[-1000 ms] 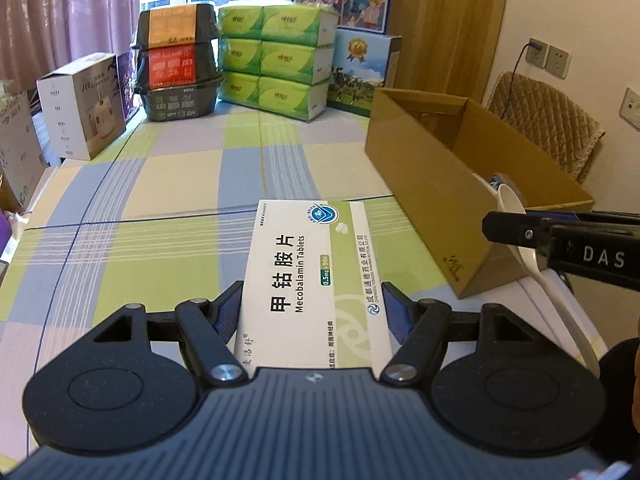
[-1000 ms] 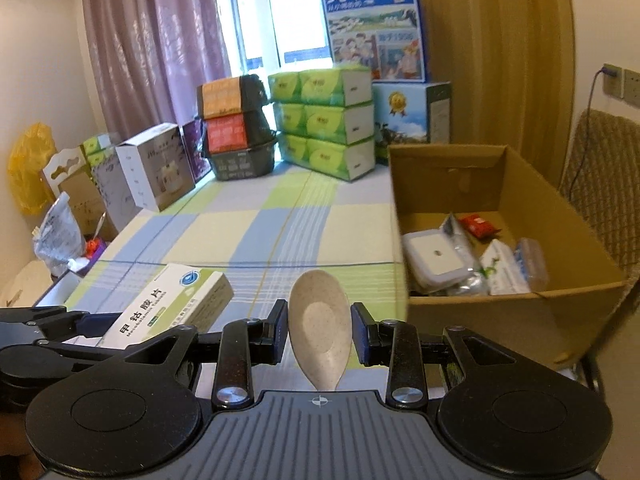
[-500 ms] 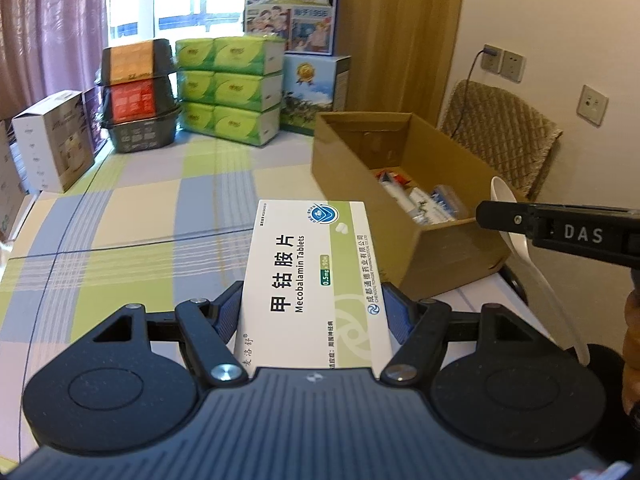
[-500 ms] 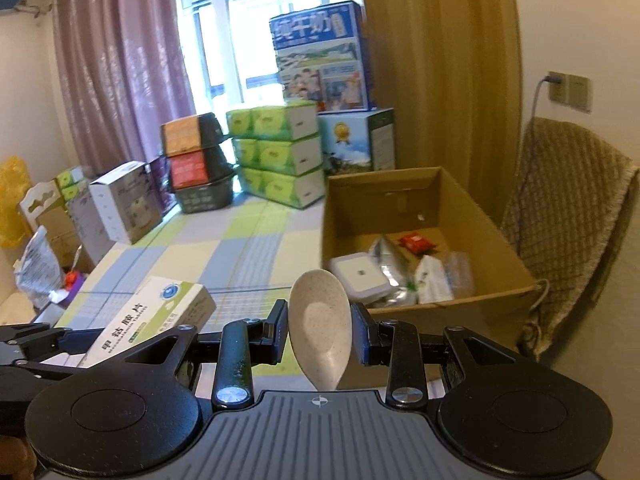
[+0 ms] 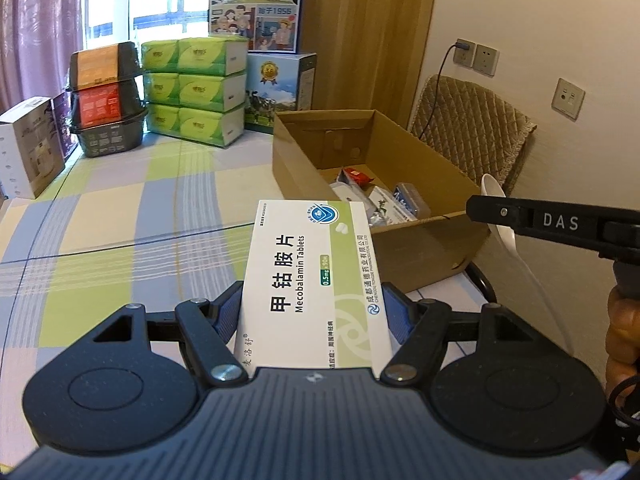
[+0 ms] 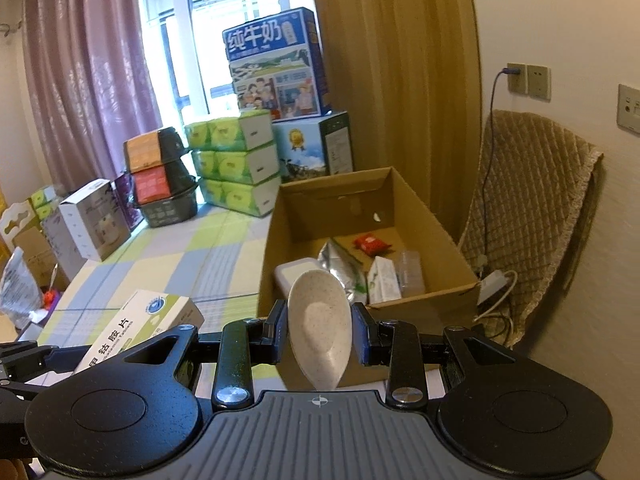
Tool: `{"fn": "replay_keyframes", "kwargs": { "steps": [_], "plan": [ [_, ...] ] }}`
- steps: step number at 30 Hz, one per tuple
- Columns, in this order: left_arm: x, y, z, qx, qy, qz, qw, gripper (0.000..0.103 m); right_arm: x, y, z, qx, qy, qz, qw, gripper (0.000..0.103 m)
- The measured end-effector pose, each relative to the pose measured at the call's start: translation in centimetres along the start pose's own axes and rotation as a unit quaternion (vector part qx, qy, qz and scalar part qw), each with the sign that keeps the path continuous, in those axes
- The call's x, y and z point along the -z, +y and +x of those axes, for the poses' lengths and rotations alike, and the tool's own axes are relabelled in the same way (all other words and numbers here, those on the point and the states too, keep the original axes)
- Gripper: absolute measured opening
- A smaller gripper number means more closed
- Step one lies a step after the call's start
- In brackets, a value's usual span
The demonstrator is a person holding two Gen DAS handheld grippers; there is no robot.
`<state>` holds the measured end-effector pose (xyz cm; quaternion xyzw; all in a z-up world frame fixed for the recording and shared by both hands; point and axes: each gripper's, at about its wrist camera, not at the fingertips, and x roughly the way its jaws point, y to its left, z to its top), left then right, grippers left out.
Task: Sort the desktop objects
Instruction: 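Lower the Mecobalamin box and spoon over the cardboard box with both tools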
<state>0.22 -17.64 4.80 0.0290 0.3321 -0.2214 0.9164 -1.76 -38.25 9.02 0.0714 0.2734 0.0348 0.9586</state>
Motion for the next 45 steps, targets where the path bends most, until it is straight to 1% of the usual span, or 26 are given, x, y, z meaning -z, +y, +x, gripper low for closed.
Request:
{"fn": "replay_keyframes", "kwargs": {
  "steps": [14,23,34,45],
  "plan": [
    [-1.5,-3.3,1.7,0.019,0.002,0.025,0.9995,0.067,-0.7,-3.3,-0.1,0.018,-0.007,0.022,1.0,0.03],
    [-2.8,-5.4,2.8,0.033,-0.001,0.035,0.9988,0.067,-1.5,-4.8,0.2,0.028,-0.007,0.025,0.999,0.03],
    [-4.3,-6.6,3.9,0.042,-0.005,0.037,0.9984,0.067,-2.4,-5.7,0.8,0.032,-0.007,0.018,0.999,0.03],
    [-5.7,-6.9,4.8,0.043,-0.012,0.035,0.9984,0.067,-3.1,-6.3,1.6,0.032,-0.006,0.013,0.999,0.03]
  ]
}}
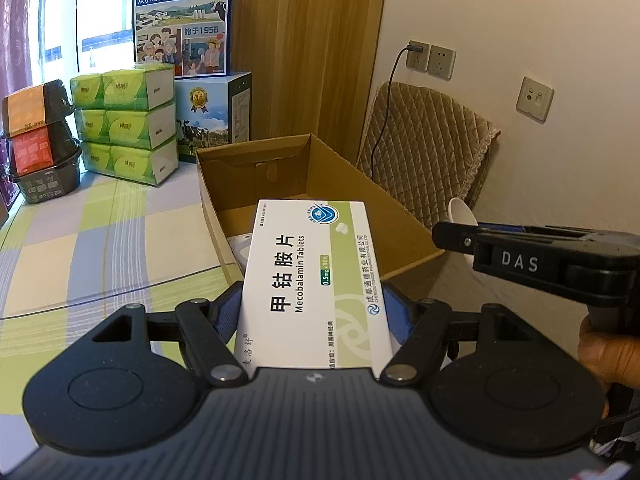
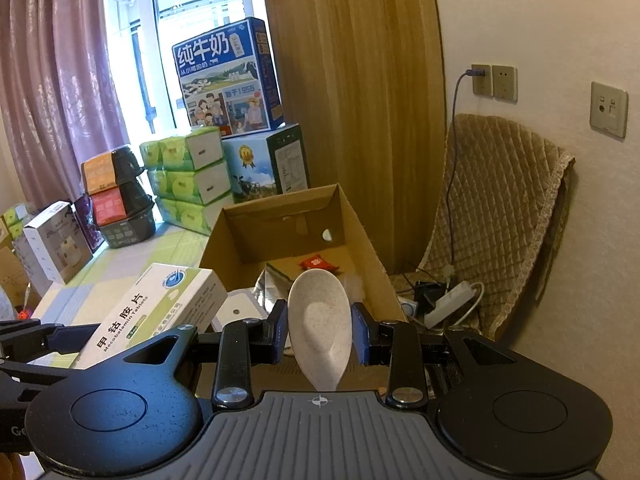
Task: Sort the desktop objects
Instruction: 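Lower the Mecobalamin box and spoon over the cardboard box with both tools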
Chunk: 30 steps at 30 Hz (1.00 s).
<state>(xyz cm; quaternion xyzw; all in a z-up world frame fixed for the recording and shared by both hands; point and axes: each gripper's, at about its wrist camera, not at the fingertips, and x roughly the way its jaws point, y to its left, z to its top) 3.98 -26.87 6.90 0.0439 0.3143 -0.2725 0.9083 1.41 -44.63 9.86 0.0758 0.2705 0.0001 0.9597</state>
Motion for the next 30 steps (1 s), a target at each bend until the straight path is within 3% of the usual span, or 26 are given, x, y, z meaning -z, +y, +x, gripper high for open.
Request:
{"fn": "replay_keyframes", "kwargs": {
  "steps": [30],
  "plan": [
    [-4.9,2.2,5.2,-0.016,-0.008,-0.043,0.9989,0.067,-6.1,-0.2,6.5,-0.018,-0.006,-0.025,1.0,0.03]
  ]
}}
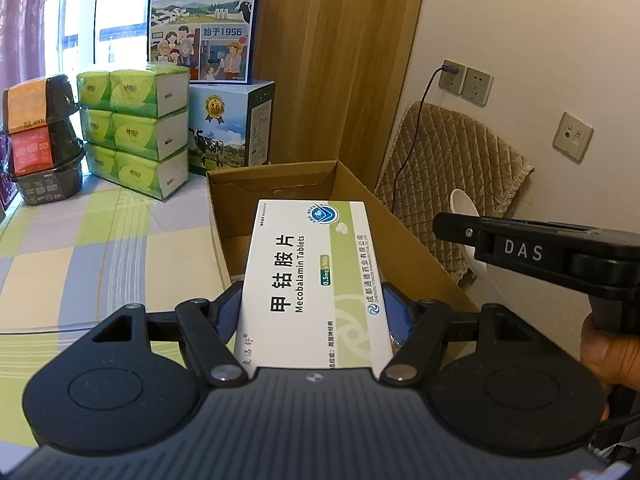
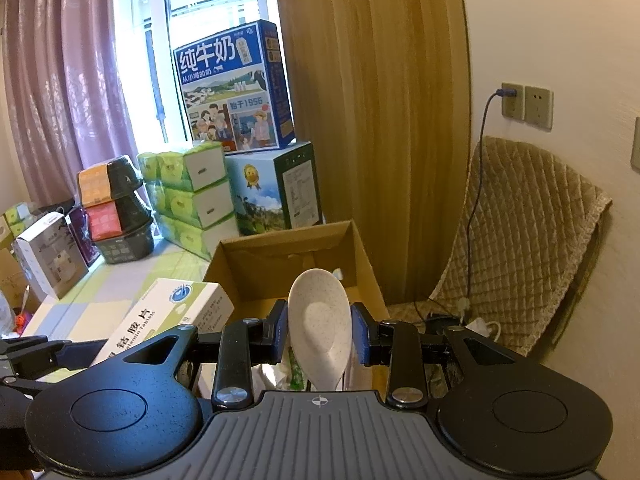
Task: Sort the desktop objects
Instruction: 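Lower the Mecobalamin box and spoon over the cardboard box with both tools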
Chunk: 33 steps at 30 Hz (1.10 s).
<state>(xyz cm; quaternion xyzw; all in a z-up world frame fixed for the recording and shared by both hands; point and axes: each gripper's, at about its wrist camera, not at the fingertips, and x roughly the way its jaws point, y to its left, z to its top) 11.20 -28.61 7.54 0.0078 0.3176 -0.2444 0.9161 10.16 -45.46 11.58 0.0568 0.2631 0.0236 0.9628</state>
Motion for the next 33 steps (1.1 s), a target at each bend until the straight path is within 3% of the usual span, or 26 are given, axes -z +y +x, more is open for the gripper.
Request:
{"fn": "replay_keyframes", "kwargs": {
  "steps": [33],
  "plan": [
    [-1.0,1.9,6.8,0.01,0.022,-0.044,0.9987,0.067,-3.2,-1.8,6.6,-0.009,0.009,0.015,1.0,0.03]
  ]
}}
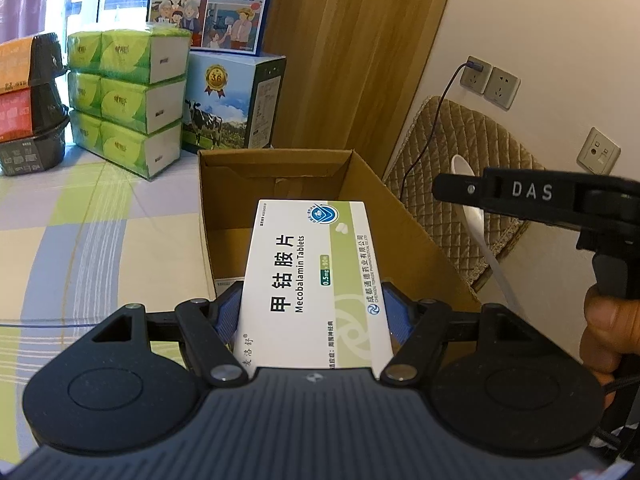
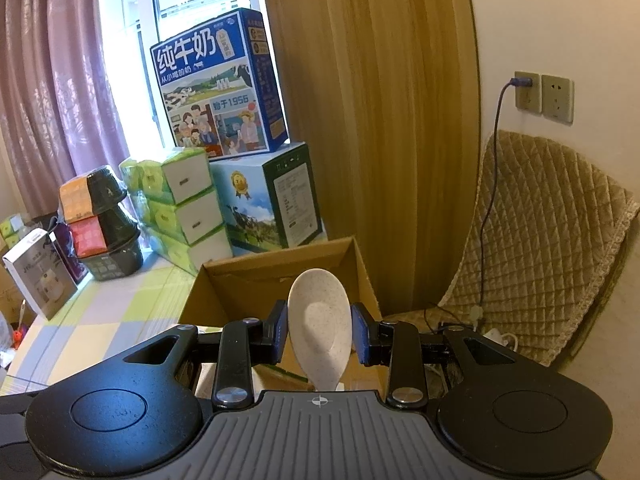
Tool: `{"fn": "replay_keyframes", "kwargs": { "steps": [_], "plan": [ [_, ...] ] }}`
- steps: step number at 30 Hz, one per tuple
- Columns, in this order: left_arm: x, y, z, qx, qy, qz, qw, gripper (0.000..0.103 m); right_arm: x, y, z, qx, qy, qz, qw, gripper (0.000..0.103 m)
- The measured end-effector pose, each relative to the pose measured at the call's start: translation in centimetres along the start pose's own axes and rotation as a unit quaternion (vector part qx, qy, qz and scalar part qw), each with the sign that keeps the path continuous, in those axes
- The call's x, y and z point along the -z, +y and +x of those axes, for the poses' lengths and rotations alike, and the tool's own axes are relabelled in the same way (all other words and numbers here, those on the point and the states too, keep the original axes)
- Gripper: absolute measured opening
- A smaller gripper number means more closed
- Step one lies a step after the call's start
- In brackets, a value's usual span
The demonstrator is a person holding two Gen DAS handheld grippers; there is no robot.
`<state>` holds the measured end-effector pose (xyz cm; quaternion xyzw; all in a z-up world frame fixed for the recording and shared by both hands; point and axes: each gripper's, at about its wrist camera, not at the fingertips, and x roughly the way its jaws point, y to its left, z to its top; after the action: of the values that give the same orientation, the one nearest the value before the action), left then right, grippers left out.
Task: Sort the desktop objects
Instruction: 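Lower the Mecobalamin box and spoon over the cardboard box with both tools, then open the left tool to drop the Mecobalamin box while the right tool releases the spoon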
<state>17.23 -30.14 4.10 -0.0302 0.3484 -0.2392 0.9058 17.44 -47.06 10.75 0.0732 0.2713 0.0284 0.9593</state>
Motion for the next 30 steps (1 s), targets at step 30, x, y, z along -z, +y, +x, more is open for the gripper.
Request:
{"fn": "replay_keyframes", "kwargs": {
  "steps": [30],
  "plan": [
    [0.2,2.6,0.5,-0.015,0.002,-0.028,0.9995,0.063,0.5,1.0,2.5,-0.016,0.016,0.002,1.0,0.031]
  ]
}}
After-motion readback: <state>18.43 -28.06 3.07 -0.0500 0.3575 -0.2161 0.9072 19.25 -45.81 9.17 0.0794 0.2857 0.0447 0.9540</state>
